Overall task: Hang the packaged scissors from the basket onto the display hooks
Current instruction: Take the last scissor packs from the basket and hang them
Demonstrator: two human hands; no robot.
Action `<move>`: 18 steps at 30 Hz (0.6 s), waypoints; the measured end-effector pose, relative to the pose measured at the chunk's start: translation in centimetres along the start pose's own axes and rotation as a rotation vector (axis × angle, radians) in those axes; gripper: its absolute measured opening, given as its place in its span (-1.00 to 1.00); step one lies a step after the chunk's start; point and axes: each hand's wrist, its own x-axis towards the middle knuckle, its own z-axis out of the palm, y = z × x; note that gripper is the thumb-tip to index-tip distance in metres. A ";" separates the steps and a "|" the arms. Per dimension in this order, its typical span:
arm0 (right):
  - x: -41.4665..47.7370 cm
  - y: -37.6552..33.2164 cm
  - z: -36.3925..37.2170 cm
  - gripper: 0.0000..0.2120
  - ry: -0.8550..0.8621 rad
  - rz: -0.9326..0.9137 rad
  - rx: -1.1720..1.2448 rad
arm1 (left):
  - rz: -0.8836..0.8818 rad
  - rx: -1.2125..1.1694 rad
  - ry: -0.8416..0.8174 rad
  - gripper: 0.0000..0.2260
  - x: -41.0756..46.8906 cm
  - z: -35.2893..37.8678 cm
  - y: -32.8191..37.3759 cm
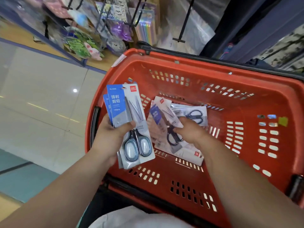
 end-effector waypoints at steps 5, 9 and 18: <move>-9.9 -1.1 -6.7 -0.80 -0.025 -0.141 0.362 | -0.030 -0.101 0.034 -0.62 -0.4 1.1 -0.5; -13.3 -1.4 -6.7 -0.72 -0.115 -0.198 0.698 | -0.098 -0.238 -0.029 -0.62 -1.0 2.2 -0.4; -11.8 -5.1 -0.1 -0.78 0.007 -0.236 0.673 | -0.132 -0.359 -0.185 -0.40 -2.4 3.4 0.2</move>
